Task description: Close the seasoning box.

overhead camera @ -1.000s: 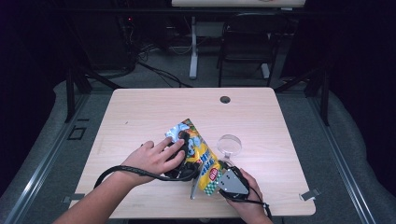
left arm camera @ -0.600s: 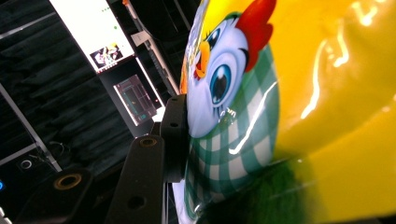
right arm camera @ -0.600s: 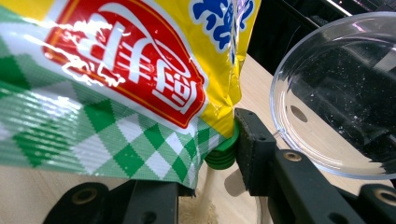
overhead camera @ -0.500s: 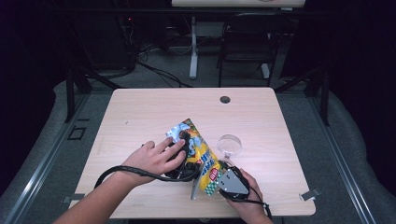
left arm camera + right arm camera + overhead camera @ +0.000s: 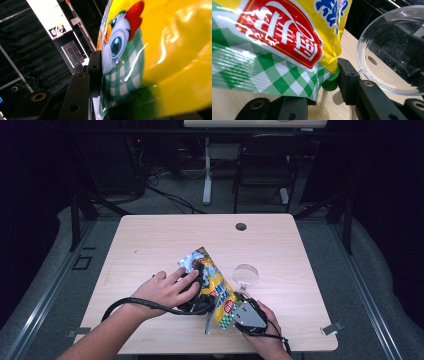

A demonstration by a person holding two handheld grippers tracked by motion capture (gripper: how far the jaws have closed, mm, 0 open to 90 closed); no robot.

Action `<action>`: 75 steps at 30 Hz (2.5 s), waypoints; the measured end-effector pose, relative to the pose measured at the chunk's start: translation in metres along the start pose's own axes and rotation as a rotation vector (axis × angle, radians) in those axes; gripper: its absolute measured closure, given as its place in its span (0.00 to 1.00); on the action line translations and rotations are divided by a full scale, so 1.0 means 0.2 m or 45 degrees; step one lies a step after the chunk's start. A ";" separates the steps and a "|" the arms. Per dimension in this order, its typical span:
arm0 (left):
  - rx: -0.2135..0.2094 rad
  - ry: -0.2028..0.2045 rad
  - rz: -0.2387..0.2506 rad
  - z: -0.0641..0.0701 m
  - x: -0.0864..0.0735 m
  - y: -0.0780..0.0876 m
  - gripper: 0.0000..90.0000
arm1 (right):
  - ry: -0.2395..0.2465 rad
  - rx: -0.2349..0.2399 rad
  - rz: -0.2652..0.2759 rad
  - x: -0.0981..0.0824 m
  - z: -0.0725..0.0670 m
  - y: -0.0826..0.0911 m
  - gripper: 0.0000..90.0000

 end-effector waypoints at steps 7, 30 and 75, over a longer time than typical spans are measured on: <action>-0.002 -0.012 0.002 -0.01 0.00 0.00 0.76 | -0.008 0.001 0.010 0.00 0.00 0.00 0.79; 0.022 -0.026 0.004 -0.01 0.00 0.03 0.78 | 0.006 0.002 0.011 0.01 -0.01 0.00 0.79; 0.046 -0.066 0.040 -0.01 0.01 0.04 0.85 | 0.017 -0.009 -0.003 0.00 0.00 0.00 0.79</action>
Point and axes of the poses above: each handheld gripper's, and its own axes: y roughly backward along the jaws, x roughly out of its top, z roughly to its right, the point moved 9 cm from there along -y, roughly forward along the jaws, and after that the axes turned 13 degrees about x, right-handed, at the moved point
